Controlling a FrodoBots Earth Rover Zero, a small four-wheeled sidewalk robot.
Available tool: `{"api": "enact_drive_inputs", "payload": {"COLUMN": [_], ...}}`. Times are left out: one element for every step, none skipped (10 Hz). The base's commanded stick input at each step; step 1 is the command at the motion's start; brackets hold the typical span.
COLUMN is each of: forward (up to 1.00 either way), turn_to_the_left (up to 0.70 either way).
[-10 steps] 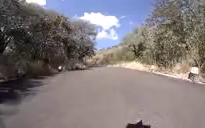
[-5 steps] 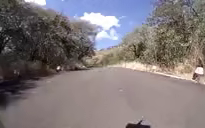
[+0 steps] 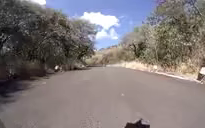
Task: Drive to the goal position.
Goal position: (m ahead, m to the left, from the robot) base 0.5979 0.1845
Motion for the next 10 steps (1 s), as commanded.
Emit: {"api": "enact_drive_inputs", "payload": {"forward": [0.5,0.5,0.5,0.5,0.5,0.5,0.5,0.5,0.5,0.5], "turn_to_the_left": [0.0,0.0,0.0,0.0,0.0,0.0,0.0,0.0,0.0,0.0]}}
